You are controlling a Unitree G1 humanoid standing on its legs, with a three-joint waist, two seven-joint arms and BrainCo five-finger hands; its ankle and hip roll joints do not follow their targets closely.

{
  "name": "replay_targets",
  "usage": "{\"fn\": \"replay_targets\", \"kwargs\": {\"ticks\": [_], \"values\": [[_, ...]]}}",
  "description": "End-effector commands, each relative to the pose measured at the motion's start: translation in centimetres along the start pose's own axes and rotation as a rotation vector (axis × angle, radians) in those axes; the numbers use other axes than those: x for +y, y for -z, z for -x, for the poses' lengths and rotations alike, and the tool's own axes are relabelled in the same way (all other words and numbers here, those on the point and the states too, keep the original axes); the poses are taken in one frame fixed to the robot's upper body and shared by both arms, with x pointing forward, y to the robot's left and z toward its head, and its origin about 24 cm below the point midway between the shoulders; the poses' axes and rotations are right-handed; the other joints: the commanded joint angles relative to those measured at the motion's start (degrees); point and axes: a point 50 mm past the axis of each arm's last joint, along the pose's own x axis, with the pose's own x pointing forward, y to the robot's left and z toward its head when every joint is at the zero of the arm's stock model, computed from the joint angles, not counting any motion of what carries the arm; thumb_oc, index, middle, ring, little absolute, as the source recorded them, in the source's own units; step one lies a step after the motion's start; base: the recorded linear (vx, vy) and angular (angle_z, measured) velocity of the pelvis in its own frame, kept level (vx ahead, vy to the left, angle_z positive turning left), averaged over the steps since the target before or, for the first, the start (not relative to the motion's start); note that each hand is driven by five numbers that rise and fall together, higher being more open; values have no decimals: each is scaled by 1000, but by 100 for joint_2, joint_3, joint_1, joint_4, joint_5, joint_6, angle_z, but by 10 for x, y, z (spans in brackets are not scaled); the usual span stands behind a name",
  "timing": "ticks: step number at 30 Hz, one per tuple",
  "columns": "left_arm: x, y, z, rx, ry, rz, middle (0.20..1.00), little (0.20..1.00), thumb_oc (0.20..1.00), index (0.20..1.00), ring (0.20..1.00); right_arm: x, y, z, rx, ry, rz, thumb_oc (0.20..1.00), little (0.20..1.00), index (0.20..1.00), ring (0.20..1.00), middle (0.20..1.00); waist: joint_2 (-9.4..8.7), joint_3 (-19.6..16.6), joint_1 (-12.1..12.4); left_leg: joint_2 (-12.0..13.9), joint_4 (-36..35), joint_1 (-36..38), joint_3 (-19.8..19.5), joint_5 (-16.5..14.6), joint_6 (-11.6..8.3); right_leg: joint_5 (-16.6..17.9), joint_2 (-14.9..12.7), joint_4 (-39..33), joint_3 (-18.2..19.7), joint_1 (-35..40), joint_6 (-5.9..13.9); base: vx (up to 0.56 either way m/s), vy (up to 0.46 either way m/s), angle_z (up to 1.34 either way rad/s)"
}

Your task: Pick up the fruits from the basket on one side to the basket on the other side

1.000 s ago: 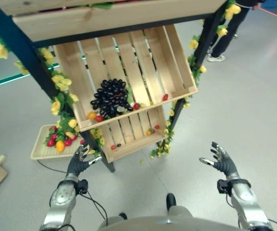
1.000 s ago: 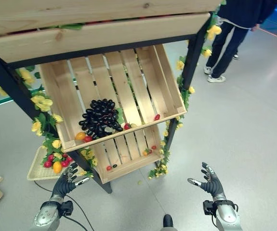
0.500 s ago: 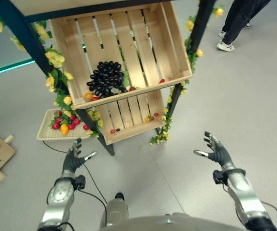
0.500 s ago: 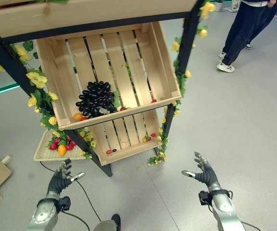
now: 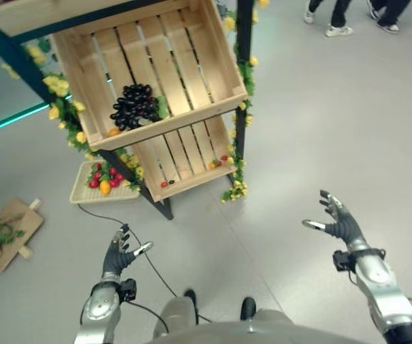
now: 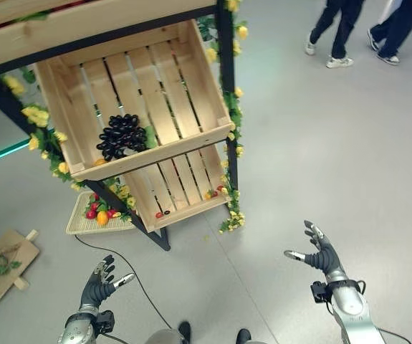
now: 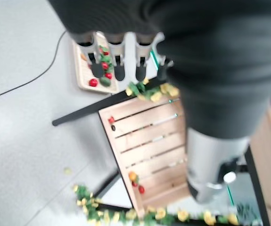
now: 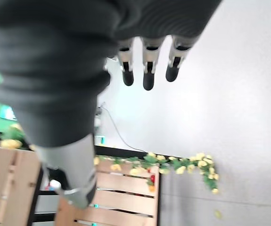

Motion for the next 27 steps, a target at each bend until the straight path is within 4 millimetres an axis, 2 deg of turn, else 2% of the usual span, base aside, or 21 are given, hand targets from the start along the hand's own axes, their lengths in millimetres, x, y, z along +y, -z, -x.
{"fn": "replay_targets", "kwargs": {"ticks": [1, 2, 4, 6, 10, 12, 13, 14, 15, 16, 17, 18, 19, 20, 21, 23, 24, 26, 27], "values": [[15, -30, -11, -149, -29, -29, 1000, 1000, 1000, 1000, 1000, -8, -20, -7, -109, 54, -13, 1000, 1000, 1000, 1000, 1000, -59, -396, -100, 11, -369, 45, 138, -348, 308, -201, -27, -463, 181, 237, 887, 11, 90, -2], [14, -30, -11, -148, -29, -29, 1000, 1000, 1000, 1000, 1000, -8, -19, -6, -108, 54, -13, 1000, 1000, 1000, 1000, 1000, -63, -401, -98, 7, -406, 61, 137, -328, 309, -199, -31, -469, 179, 239, 888, -1, 104, 9], [15, -36, -14, -168, -17, -62, 1000, 1000, 1000, 1000, 1000, -13, -21, -5, -120, 84, -29, 1000, 1000, 1000, 1000, 1000, -61, -492, -269, 69, -621, 151, 328, -288, 295, -137, -75, -485, 176, 239, 937, -4, 105, 0], [16, -42, -15, -194, -1, -107, 1000, 1000, 1000, 1000, 1000, -15, -27, -5, -148, 100, -41, 1000, 1000, 1000, 1000, 1000, -58, -506, -374, 11, -629, 188, 397, -374, 366, -112, -140, -422, 293, 175, 977, -26, 110, -26], [13, -52, -15, -233, 50, -129, 1000, 1000, 1000, 1000, 1000, -21, -33, -5, -182, 131, -62, 1000, 1000, 1000, 1000, 1000, -44, -430, -614, -76, -508, 273, 768, -630, 554, 6, -159, -254, 889, -78, 1072, -63, 130, -73], [11, -58, -15, -257, 73, -123, 1000, 1000, 1000, 1000, 1000, -26, -33, -2, -186, 159, -61, 1000, 1000, 1000, 1000, 1000, -19, -413, -797, -98, -535, 304, 1107, -734, 659, 134, -146, -233, 1272, -308, 1171, -113, 153, -134], [9, -65, -16, -288, 89, -123, 1000, 1000, 1000, 1000, 1000, -32, -32, -1, -182, 183, -53, 1000, 1000, 1000, 1000, 1000, 7, -413, -938, -103, -514, 308, 1440, -807, 731, 244, -136, -197, 1601, -532, 1278, -102, 116, -133], [9, -65, -16, -289, 88, -123, 1000, 1000, 1000, 1000, 1000, -32, -32, -1, -182, 183, -53, 1000, 1000, 1000, 1000, 1000, -2, -426, -911, -105, -518, 283, 1470, -780, 727, 275, -134, -202, 1632, -567, 1274, -134, 112, -152], [6, -78, -20, -338, 99, -123, 1000, 1000, 1000, 1000, 1000, -38, -37, -2, -203, 220, -28, 1000, 1000, 1000, 1000, 1000, 20, -351, -1065, -85, -450, 299, 1848, -911, 807, 357, -162, -106, 1747, -873, 1405, -87, 37, -113], [6, -78, -20, -340, 99, -124, 1000, 1000, 1000, 1000, 1000, -38, -38, -3, -204, 220, -29, 1000, 1000, 1000, 1000, 1000, 7, -356, -1033, -85, -444, 275, 1885, -892, 802, 384, -157, -101, 1784, -910, 1401, -153, -39, -178], [8, -91, -22, -387, 91, -137, 1000, 1000, 1000, 1000, 1000, -40, -45, -5, -238, 247, -10, 1000, 1000, 1000, 1000, 1000, 40, -268, -815, 184, -377, 300, 2464, -962, 773, 332, -549, 24, 574, -1149, 1406, -92, -88, -177], [8, -91, -22, -387, 92, -138, 1000, 1000, 1000, 1000, 1000, -40, -45, -5, -238, 248, -10, 1000, 1000, 1000, 1000, 1000, 44, -266, -814, 193, -362, 294, 2459, -973, 771, 322, -545, 37, 568, -1153, 1404, -59, -116, -229], [8, -95, -23, -401, 89, -154, 1000, 1000, 1000, 1000, 1000, -39, -46, -5, -241, 270, -13, 1000, 1000, 1000, 1000, 1000, 95, -243, -644, 353, -371, 404, 2704, -1064, 702, 168, -817, 122, -472, -1117, 1379, -52, -107, -191], [12, -100, -24, -419, 76, -158, 1000, 1000, 1000, 1000, 1000, -41, -46, -7, -239, 280, -6, 1000, 1000, 1000, 1000, 1000, 63, -258, -434, 452, -381, 437, 3071, -1011, 668, 150, -1136, 203, -1536, -1032, 1298, -104, -134, -212], [13, -103, -23, -429, 76, -157, 1000, 1000, 1000, 1000, 1000, -42, -46, -8, -236, 288, 0, 1000, 1000, 1000, 1000, 1000, 17, -260, -345, 507, -418, 496, 3274, -982, 655, 178, -1329, 307, -2176, -920, 1231, -125, -145, -220], [12, -102, -24, -420, 89, -157, 1000, 1000, 1000, 1000, 1000, -42, -43, -12, -214, 291, 23, 1000, 1000, 1000, 1000, 1000, -116, -328, -308, 536, -319, 623, 3784, -1024, 679, 259, -1563, 508, -2975, -839, 1173, 35, -172, -233], [9, -100, -25, -409, 103, -151, 1000, 1000, 1000, 1000, 1000, -41, -42, -12, -204, 287, 31, 1000, 1000, 1000, 1000, 1000, -166, -362, -360, 560, -223, 680, 3833, -1089, 682, 256, -1539, 556, -2904, -853, 1200, 183, -264, -189], [1, -100, -27, -404, 130, -121, 1000, 1000, 1000, 1000, 1000, -43, -34, -8, -170, 300, 36, 1000, 1000, 1000, 1000, 1000, -180, -395, -553, 732, 94, 759, 3883, -1183, 618, 148, -1379, 687, -2482, -980, 1156, 198, -221, -126], [1, -100, -27, -404, 130, -121, 1000, 1000, 1000, 1000, 1000, -43, -34, -7, -170, 301, 36, 1000, 1000, 1000, 1000, 1000, -179, -398, -547, 737, 104, 754, 3887, -1187, 615, 145, -1377, 690, -2478, -986, 1153, 424, -410, -22]]}}
